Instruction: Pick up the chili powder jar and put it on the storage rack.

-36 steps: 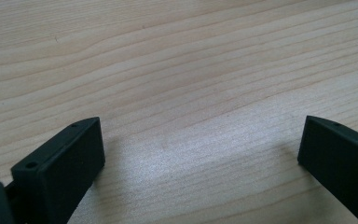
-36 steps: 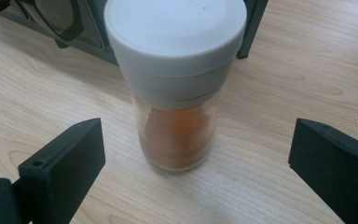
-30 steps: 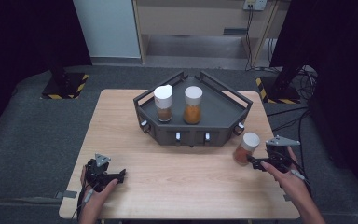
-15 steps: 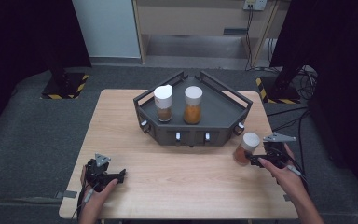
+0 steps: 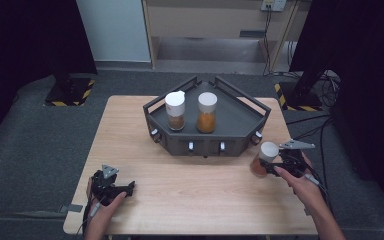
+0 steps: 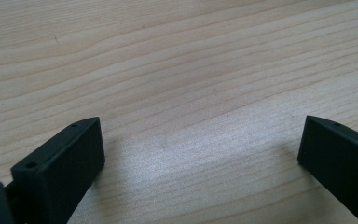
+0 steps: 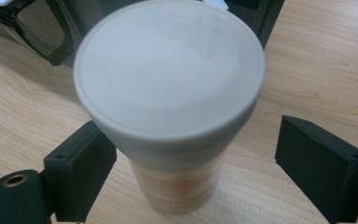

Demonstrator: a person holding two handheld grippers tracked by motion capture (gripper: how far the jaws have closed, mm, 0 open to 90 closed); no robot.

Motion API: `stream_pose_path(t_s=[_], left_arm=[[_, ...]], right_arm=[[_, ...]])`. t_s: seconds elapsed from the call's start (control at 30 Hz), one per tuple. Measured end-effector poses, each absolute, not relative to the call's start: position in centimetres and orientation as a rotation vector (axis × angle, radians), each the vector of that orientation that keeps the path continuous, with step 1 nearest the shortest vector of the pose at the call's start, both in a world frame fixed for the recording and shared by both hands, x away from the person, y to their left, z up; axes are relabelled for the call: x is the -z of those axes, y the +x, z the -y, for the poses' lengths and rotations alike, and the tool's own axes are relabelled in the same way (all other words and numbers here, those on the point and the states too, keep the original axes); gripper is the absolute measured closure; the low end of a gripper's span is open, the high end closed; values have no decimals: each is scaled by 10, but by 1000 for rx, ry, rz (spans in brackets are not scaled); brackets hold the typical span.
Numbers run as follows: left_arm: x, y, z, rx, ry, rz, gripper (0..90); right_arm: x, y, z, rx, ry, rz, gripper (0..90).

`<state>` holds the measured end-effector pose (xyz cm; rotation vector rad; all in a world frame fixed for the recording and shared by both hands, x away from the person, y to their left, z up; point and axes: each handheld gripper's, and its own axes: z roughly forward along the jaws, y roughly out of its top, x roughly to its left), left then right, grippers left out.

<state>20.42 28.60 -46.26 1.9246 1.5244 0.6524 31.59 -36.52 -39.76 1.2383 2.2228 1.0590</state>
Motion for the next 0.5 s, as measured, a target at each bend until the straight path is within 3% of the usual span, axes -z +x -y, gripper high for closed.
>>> stream_pose_path(t_s=[0.23, 0.5], left_arm=[[463, 204, -286, -652, 1924, -1525, 0], [463, 204, -286, -652, 1924, -1525, 0]], right_arm=[[398, 317, 361, -1097, 1233, -2207, 200], [400, 317, 355, -1127, 1222, -2174, 335]])
